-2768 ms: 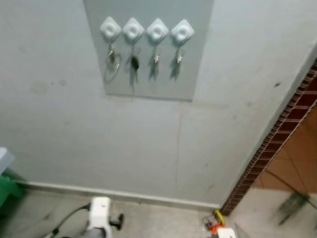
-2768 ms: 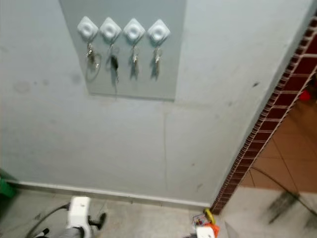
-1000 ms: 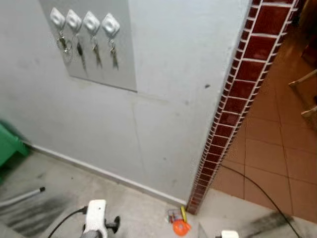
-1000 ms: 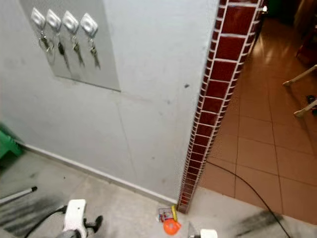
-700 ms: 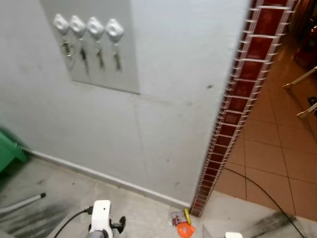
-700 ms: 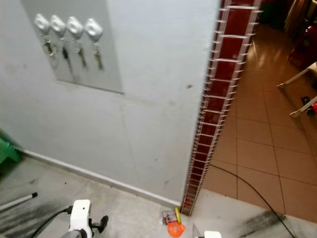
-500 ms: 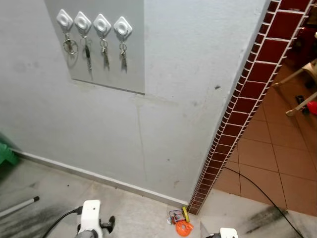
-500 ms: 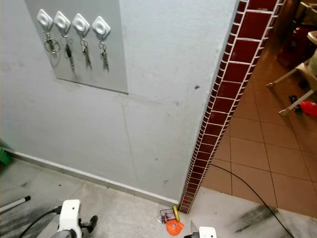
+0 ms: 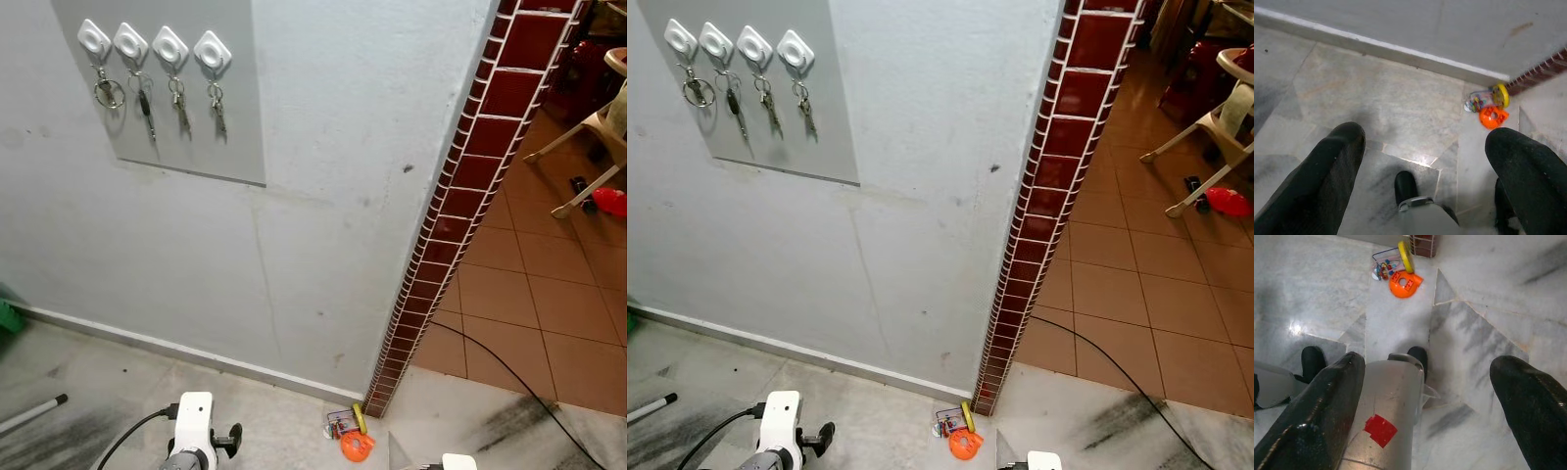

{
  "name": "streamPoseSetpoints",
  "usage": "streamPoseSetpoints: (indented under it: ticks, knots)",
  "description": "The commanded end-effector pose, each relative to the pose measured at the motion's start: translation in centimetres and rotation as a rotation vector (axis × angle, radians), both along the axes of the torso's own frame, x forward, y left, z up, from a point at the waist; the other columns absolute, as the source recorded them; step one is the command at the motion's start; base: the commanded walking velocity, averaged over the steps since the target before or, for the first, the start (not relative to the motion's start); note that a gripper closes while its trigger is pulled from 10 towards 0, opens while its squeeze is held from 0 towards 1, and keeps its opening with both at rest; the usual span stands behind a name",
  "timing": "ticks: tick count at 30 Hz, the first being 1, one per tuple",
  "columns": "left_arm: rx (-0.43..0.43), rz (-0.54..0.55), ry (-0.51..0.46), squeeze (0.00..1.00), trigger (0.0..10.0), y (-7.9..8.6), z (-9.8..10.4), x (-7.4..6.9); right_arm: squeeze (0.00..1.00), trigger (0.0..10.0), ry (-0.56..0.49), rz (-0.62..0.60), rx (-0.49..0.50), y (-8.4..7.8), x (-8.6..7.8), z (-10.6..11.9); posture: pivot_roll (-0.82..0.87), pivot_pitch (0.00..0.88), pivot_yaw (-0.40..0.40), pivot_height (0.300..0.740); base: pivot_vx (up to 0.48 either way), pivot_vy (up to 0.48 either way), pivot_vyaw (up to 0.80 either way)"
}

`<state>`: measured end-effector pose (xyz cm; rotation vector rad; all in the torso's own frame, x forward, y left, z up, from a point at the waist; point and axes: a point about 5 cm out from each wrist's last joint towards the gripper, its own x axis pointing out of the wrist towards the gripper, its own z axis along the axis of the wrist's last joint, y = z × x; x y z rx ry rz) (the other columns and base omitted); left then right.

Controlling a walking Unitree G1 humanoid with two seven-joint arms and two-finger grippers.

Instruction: Hang keys on a hook

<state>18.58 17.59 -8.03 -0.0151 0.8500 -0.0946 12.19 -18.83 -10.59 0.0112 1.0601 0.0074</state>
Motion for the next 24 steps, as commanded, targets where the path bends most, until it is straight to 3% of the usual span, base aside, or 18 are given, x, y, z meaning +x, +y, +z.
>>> streamPoseSetpoints:
  ticks: [1, 12, 24]
  knots:
    - [0.022, -0.108, -0.009, 0.00, 10.0, -0.2, 0.0, -0.2, 0.00, 10.0, 0.038, 0.104, 0.000, 0.7, -0.8, -0.3, -0.03, 0.000, 0.026, 0.740, 0.000, 0.000, 0.00]
    - [0.022, -0.078, -0.015, 0.00, 10.0, 0.4, 0.2, 0.0, 0.00, 10.0, -0.001, 0.114, -0.019, -0.1, 0.6, 0.2, -0.02, 0.000, 0.027, 0.740, 0.000, 0.000, 0.00]
    - [0.022, -0.079, -0.015, 0.00, 10.0, 0.4, 0.2, 0.0, 0.00, 10.0, -0.003, 0.118, -0.021, -0.1, 0.7, 0.2, -0.02, 0.000, 0.027, 0.740, 0.000, 0.000, 0.00]
